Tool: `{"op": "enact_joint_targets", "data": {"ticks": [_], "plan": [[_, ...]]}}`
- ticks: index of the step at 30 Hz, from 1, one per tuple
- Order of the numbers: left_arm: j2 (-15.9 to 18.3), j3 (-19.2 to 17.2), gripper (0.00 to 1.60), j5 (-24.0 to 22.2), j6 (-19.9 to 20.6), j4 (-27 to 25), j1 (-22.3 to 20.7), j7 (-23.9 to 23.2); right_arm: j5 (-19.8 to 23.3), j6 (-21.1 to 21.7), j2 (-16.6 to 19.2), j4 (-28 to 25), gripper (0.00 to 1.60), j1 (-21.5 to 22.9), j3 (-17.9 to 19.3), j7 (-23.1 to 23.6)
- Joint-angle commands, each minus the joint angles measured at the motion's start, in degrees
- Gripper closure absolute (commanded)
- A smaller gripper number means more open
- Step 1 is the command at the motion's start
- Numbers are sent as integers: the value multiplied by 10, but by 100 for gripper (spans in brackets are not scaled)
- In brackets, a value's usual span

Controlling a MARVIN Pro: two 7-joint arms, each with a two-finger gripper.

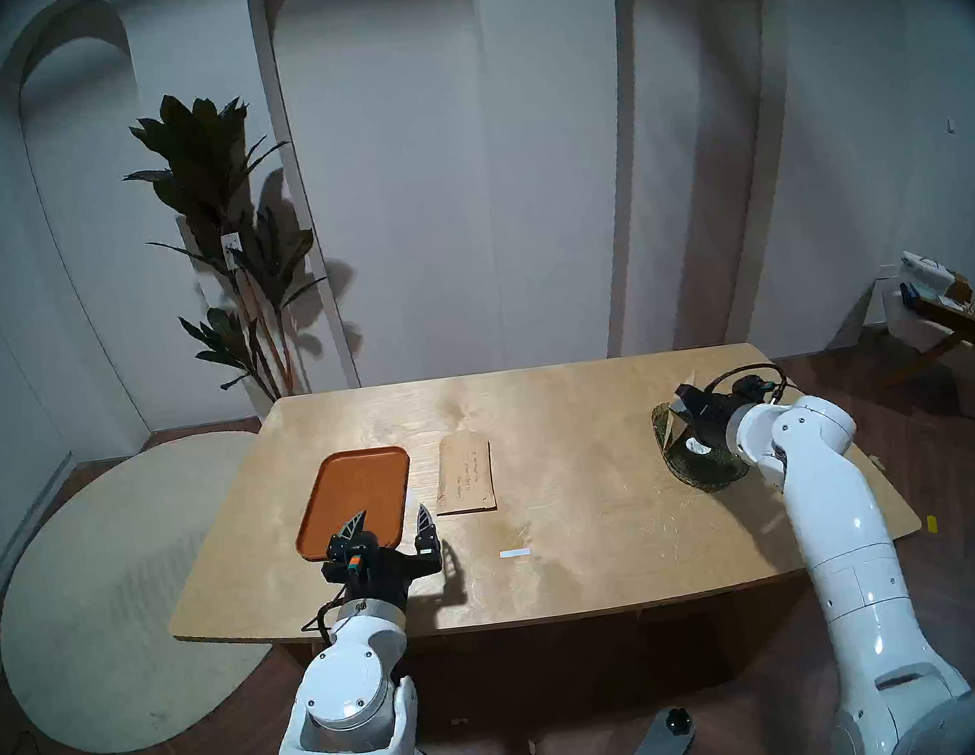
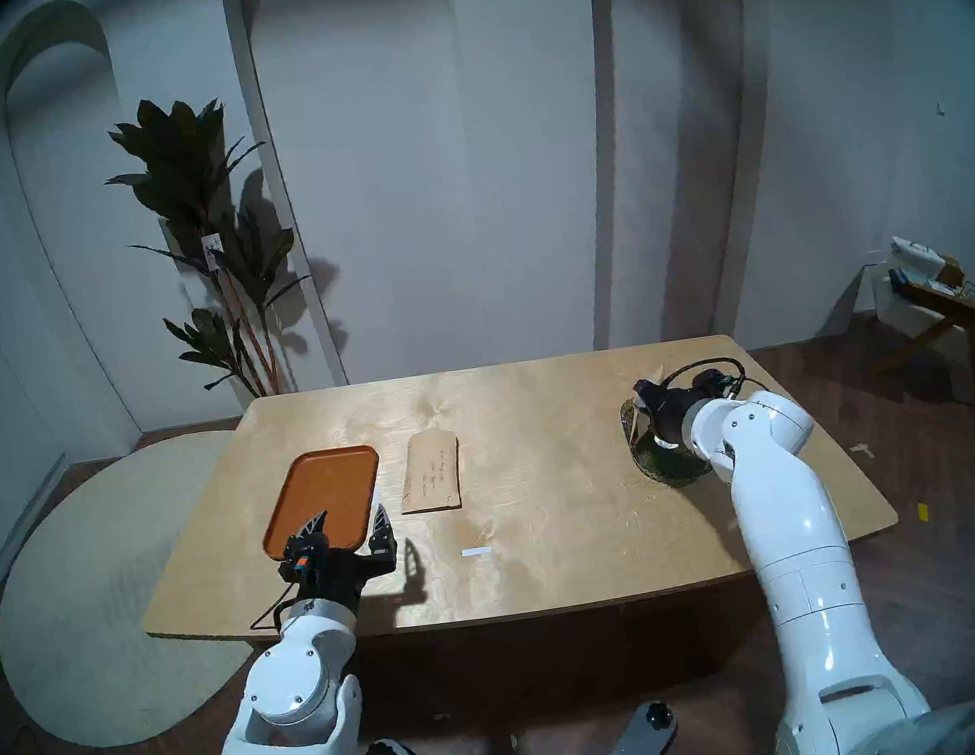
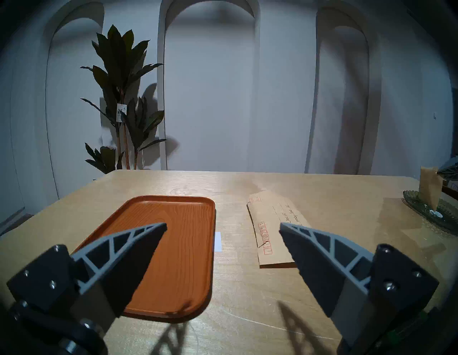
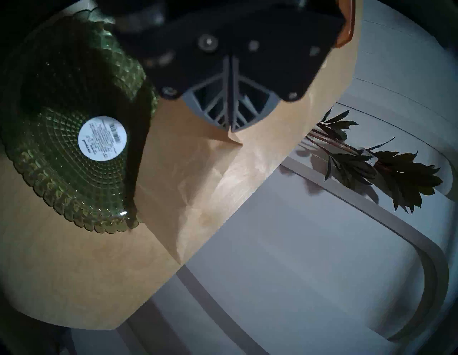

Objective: Sort the mail into the trays, one tray per recipient

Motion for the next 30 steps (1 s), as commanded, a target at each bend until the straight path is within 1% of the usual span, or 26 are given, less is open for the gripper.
{"op": "enact_joint_targets", "data": {"ticks": [1,4,7,8,13,14,17,23,24,27,29,30], "plan": [[0,-1,0,0,-2,-13,-3,0,5,2,14,-1,160,-10,18,10],[0,-1,0,0,-2,-13,-3,0,4,5,21,4,160,-15,22,15],[0,-1,0,0,-2,-13,-3,0,-4,3,33,-3,160,-20,22,21],[0,-1,0,0,-2,-12,-3,0,-11,2,41,-14,160,-17,21,20],[0,-1,0,0,-3,-11,-4,0,-24,3,56,-34,160,-2,20,15],[0,-1,0,0,-3,-11,-4,0,-34,3,63,-42,160,0,17,9],[0,-1,0,0,-3,-11,-4,0,-44,1,69,-64,160,3,20,4],[0,-1,0,0,-3,-11,-4,0,-56,11,80,-111,160,6,30,-14],[0,-1,0,0,-3,-11,-4,0,-58,10,83,-110,160,11,28,-13],[0,-1,0,0,-3,-11,-4,0,-64,16,86,-136,160,7,27,-24],[0,-1,0,0,-3,-11,-4,0,-80,15,97,-150,160,7,20,-29],[0,-1,0,0,-3,-11,-4,0,-100,14,115,-154,160,8,8,-29]]}}
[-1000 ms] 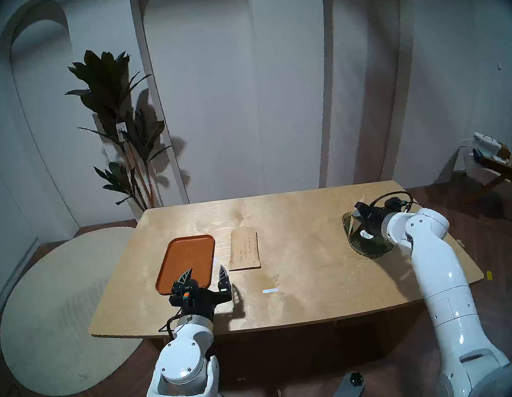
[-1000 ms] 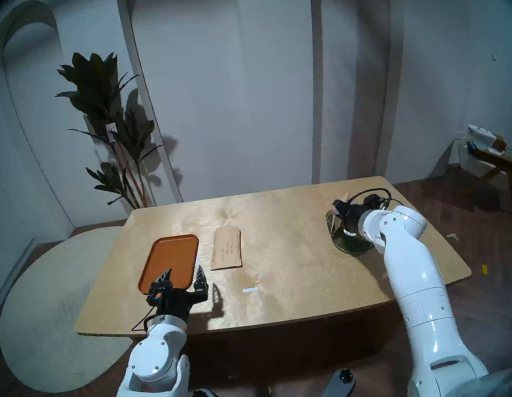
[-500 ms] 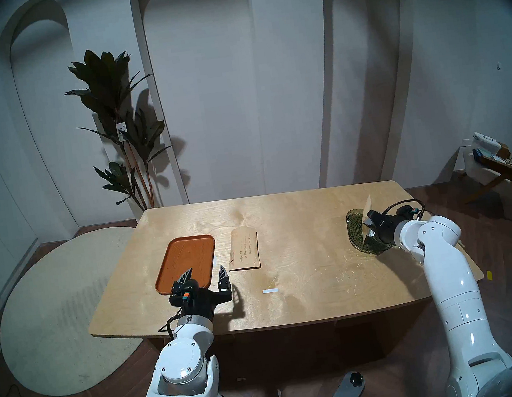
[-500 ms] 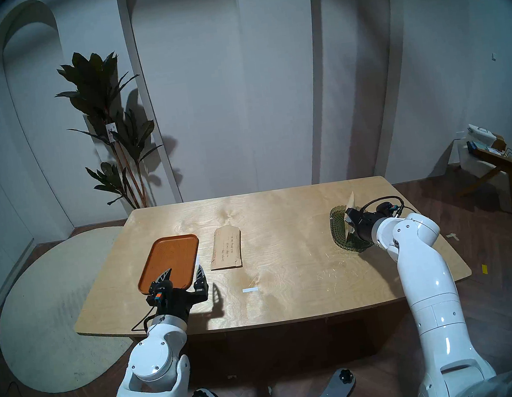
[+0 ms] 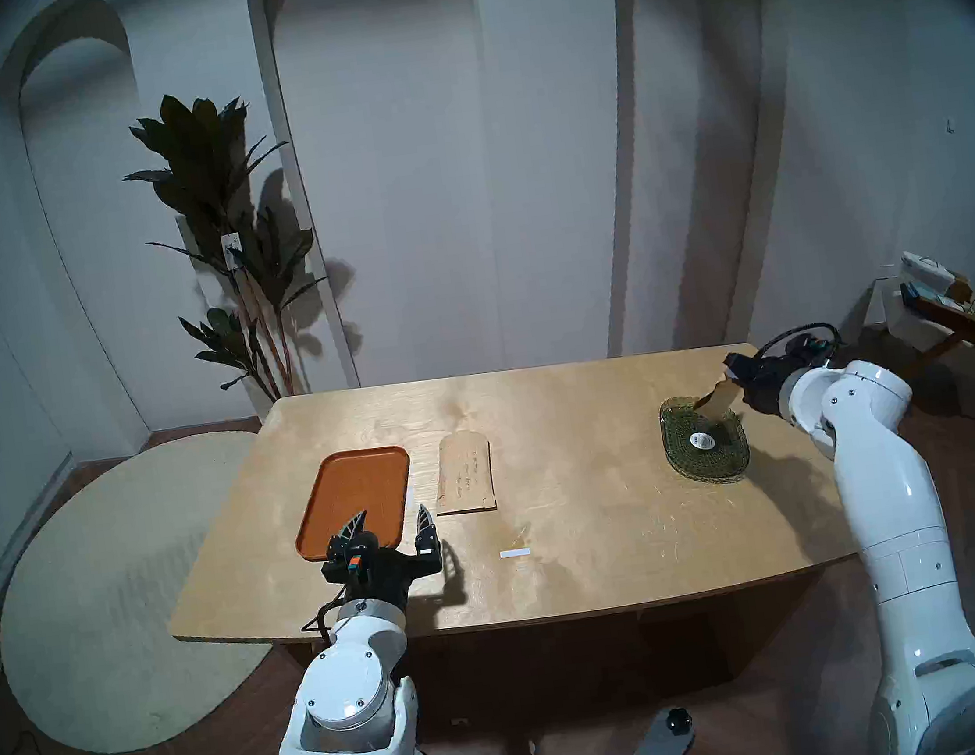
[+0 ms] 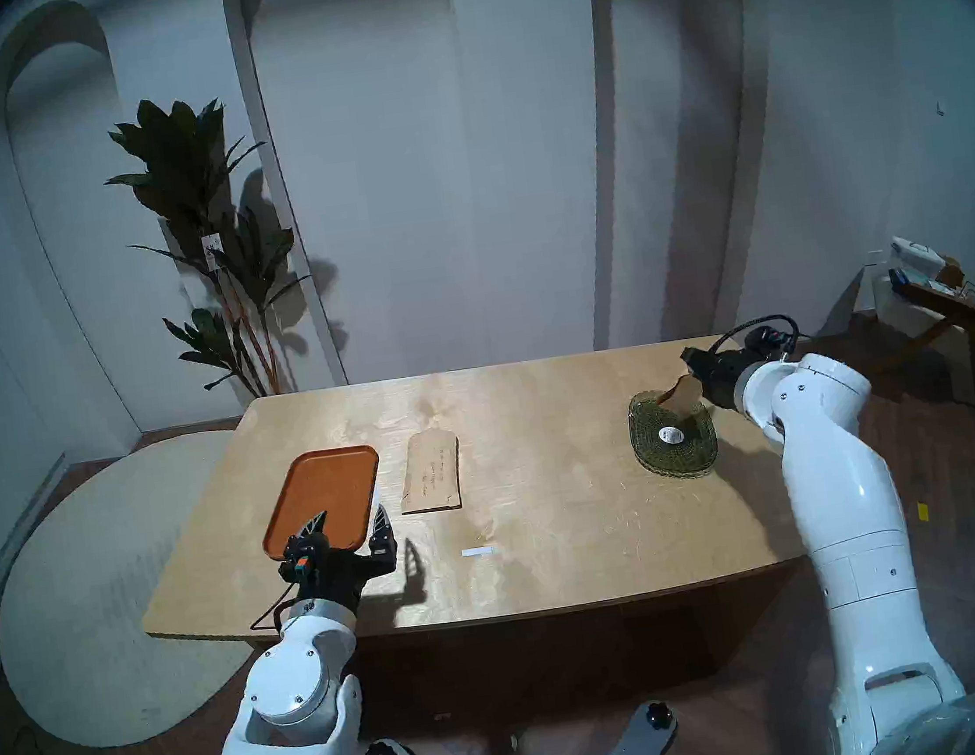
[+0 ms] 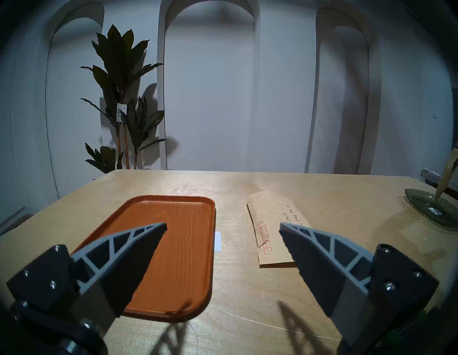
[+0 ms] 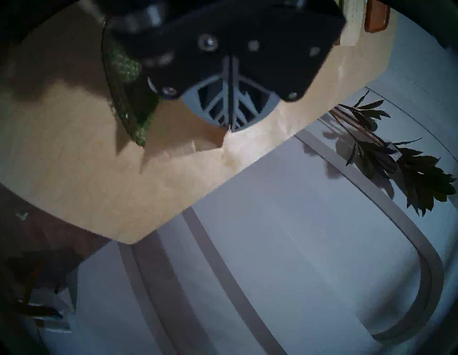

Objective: Sort the mail into the trays, one tray per recipient

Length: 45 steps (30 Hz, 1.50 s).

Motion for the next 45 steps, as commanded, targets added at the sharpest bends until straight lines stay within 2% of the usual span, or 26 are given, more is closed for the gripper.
{"op": "enact_joint_targets", "data": {"ticks": [1,3,5,7,16,23,24,26,27,37,38,40,41,43,44,45], "plan": [[0,-1,0,0,-3,-11,-4,0,-48,6,48,-62,160,13,-23,-13],[0,-1,0,0,-3,-11,-4,0,-71,5,66,-60,160,22,-34,-15],[0,-1,0,0,-3,-11,-4,0,-116,27,88,-55,160,41,-51,-13],[0,-1,0,0,-3,-11,-4,0,-133,34,88,-53,160,47,-54,-10],[0,-1,0,0,-3,-9,-5,0,-253,85,144,-53,160,48,-104,26],[0,-1,0,0,-3,-10,-5,0,-331,114,193,-55,160,55,-151,88],[0,-1,0,0,-3,-10,-5,0,-344,120,188,-54,160,56,-153,95],[0,-1,0,0,-3,-10,-5,0,-363,124,214,-50,160,57,-174,119],[0,-1,0,0,-3,-10,-5,0,-377,129,204,-47,160,59,-174,123],[0,-1,0,0,-3,-10,-5,0,-478,141,277,-44,160,66,-237,218],[0,-1,0,0,-3,-10,-5,0,-491,142,271,-42,160,67,-235,225],[0,-1,0,0,-3,-10,-4,0,-506,137,296,-44,160,71,-249,245],[0,-1,0,0,-3,-10,-4,0,-520,136,289,-42,160,74,-246,247],[0,-1,0,0,-3,-10,-4,0,-527,126,322,-42,160,84,-263,267],[0,-1,0,0,-3,-10,-4,0,-541,125,312,-39,160,89,-259,272],[0,-1,0,0,-3,-10,-4,0,-547,120,318,-37,160,95,-262,278]]}}
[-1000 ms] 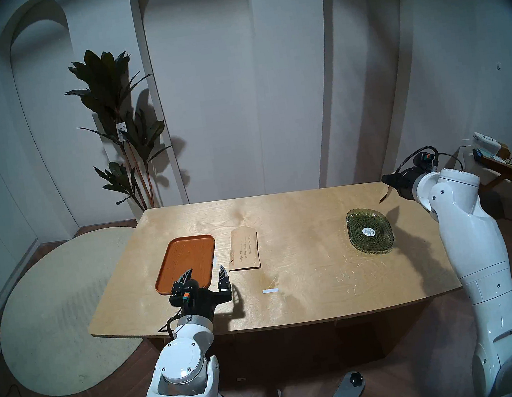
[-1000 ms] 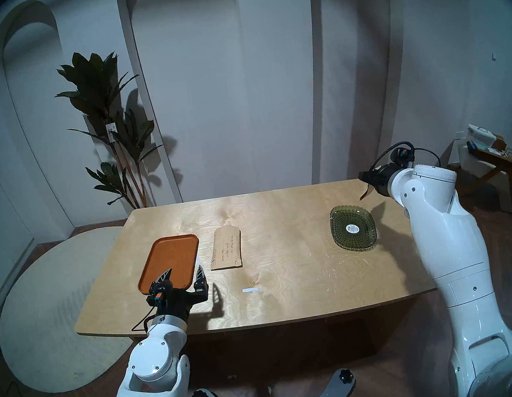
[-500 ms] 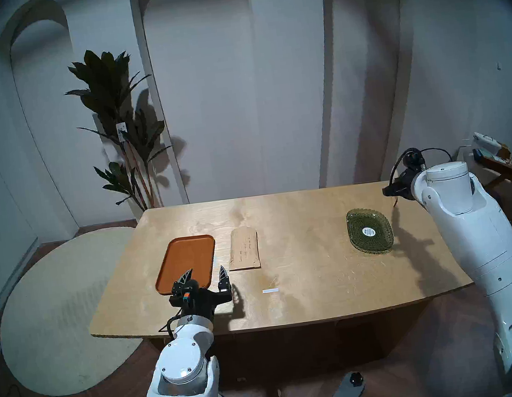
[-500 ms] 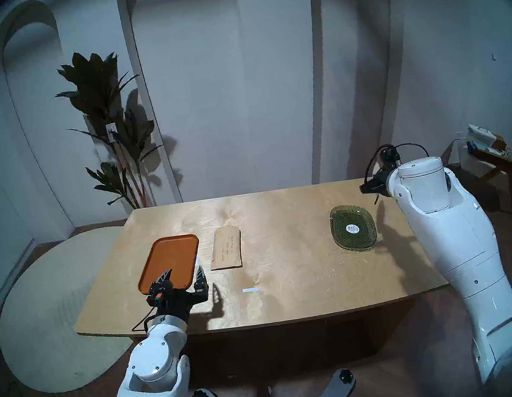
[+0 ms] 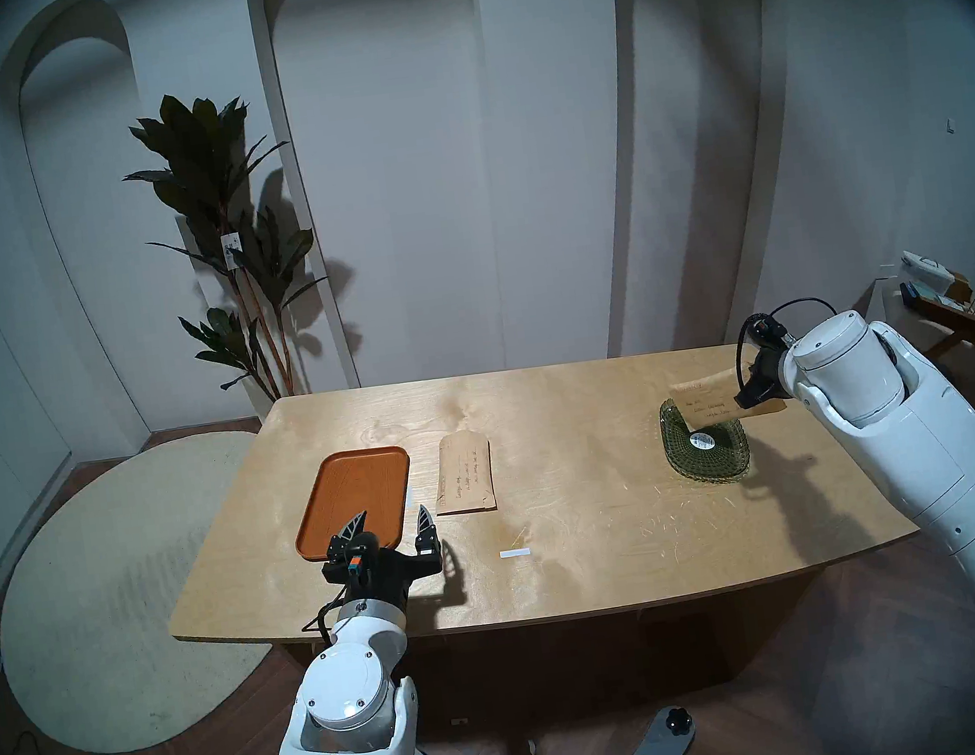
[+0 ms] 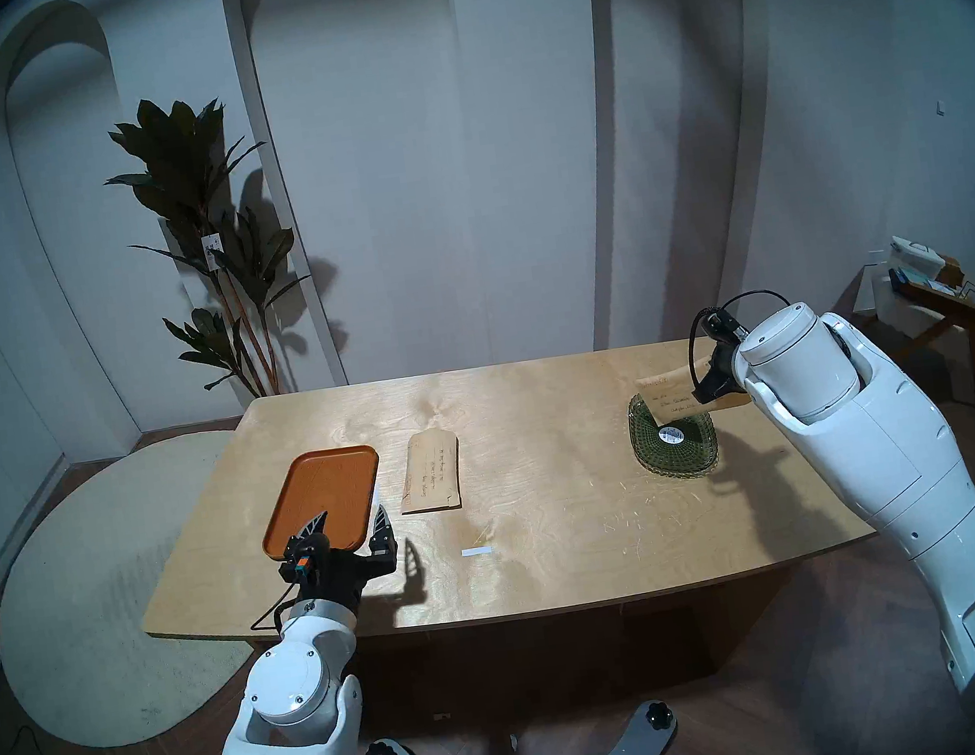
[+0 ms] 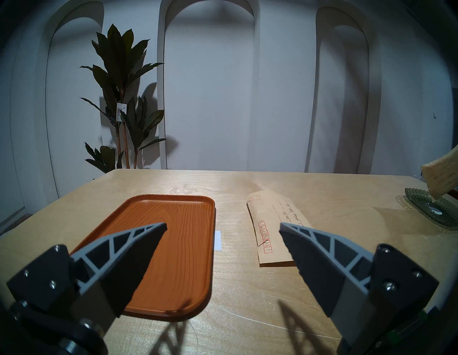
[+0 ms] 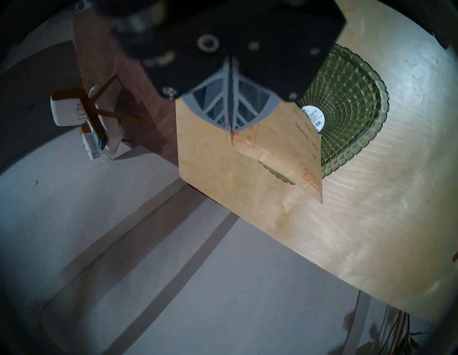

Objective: Sort the mail into the trays, one tray per recipient

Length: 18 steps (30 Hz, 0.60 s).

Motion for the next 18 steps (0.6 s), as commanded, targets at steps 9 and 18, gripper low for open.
{"op": "enact_joint_targets", "data": {"ticks": [9,18], "plan": [[0,-1,0,0,-3,-13,-4,0,-65,-55,112,12,160,69,-32,81],[0,-1,0,0,-2,-14,-3,0,-71,-68,133,11,160,60,-44,117]]}}
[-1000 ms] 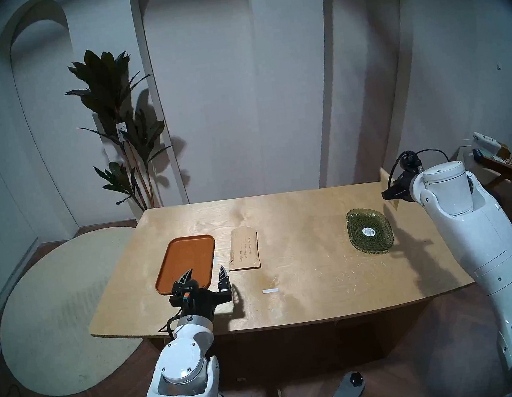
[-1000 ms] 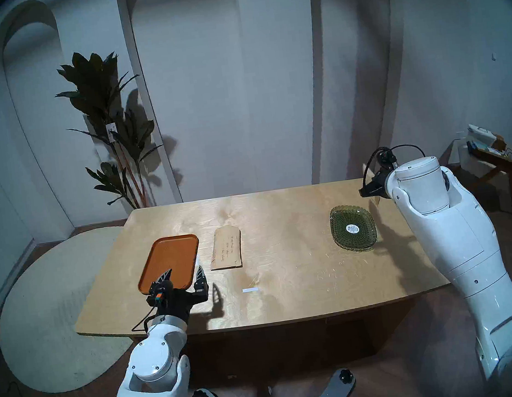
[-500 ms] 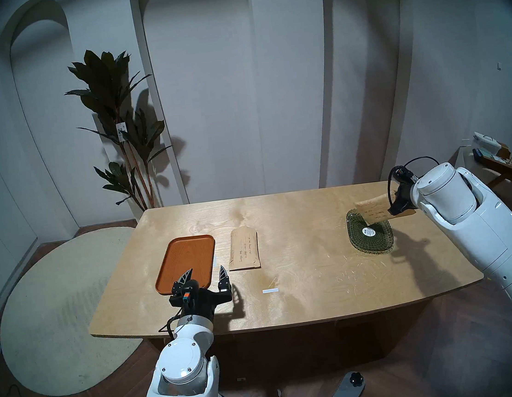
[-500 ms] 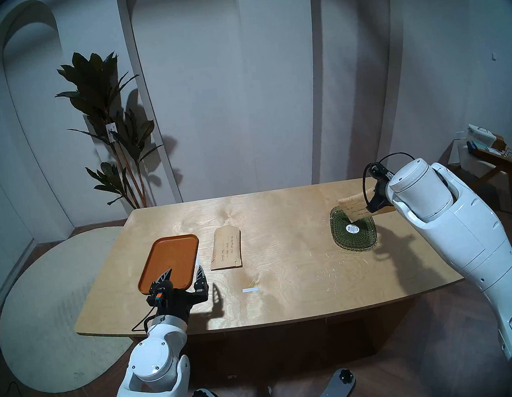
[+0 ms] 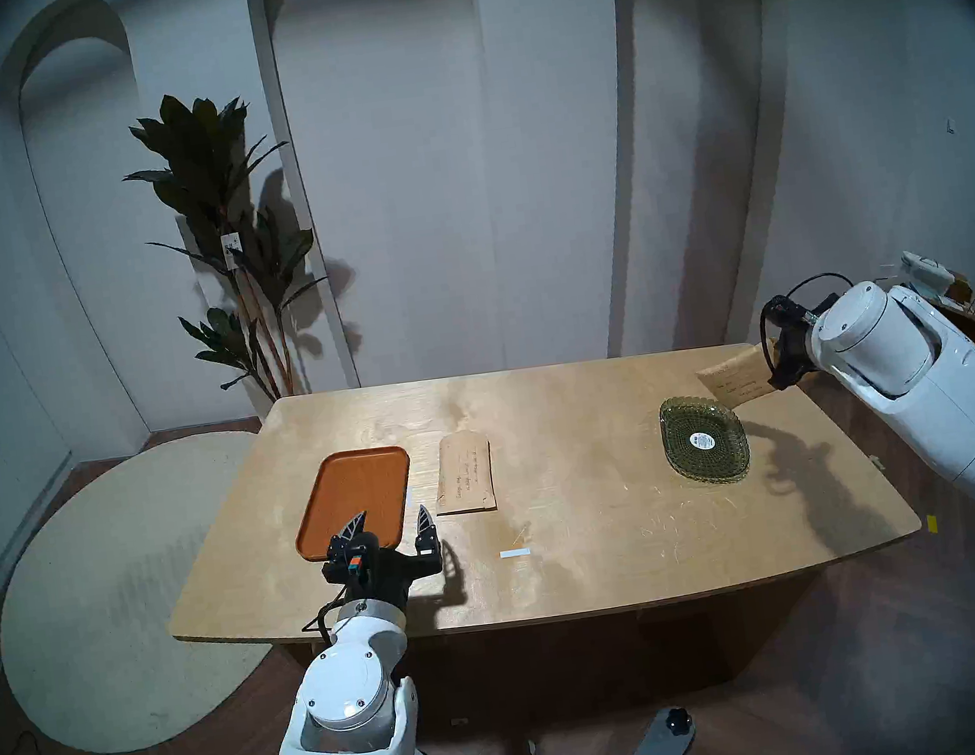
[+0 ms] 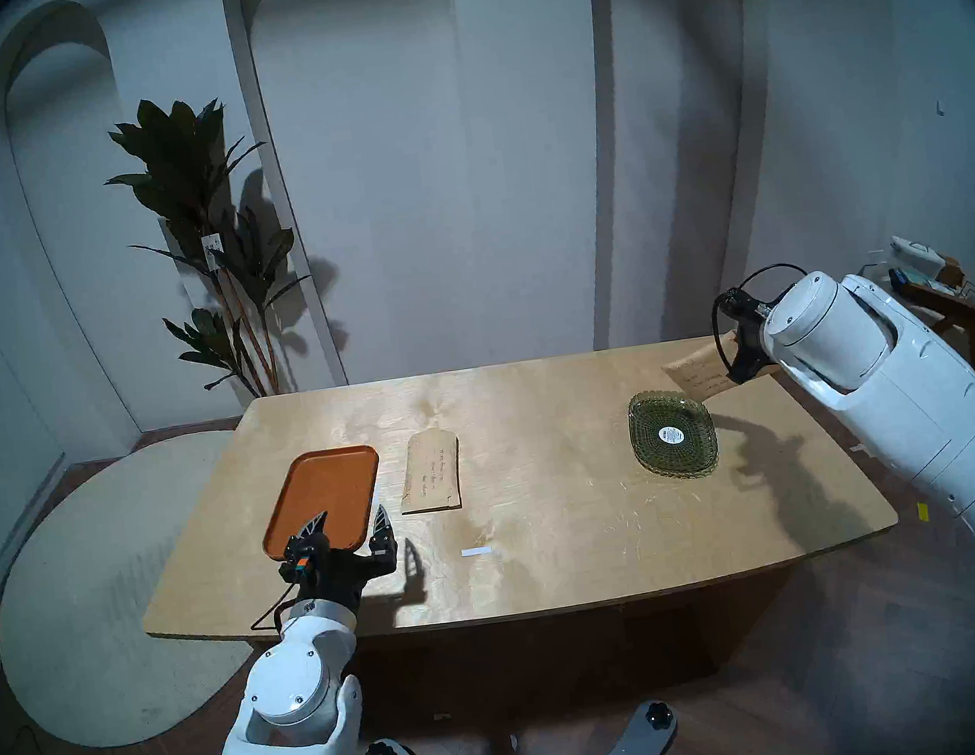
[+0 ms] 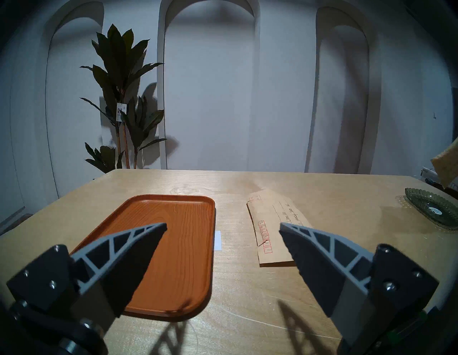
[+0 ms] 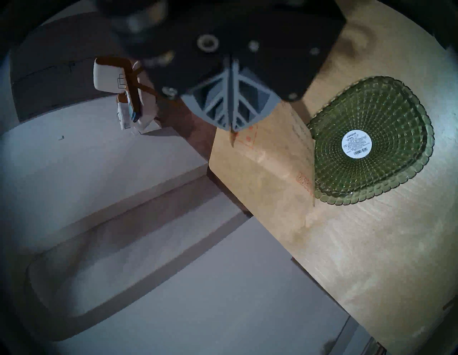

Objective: Sort the mail into the trays, one tray per recipient

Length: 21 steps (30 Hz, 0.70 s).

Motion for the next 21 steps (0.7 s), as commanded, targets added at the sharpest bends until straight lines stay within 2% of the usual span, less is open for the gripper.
{"op": "enact_joint_targets", "data": {"ticks": [1,9,21], "plan": [[0,-1,0,0,-2,-14,-3,0,-5,-13,28,-5,160,8,8,9],[0,-1,0,0,-2,-14,-3,0,-15,-22,13,21,160,6,-1,5],[0,-1,0,0,-3,-13,-3,0,-38,-46,-34,97,160,68,-29,-4]]}}
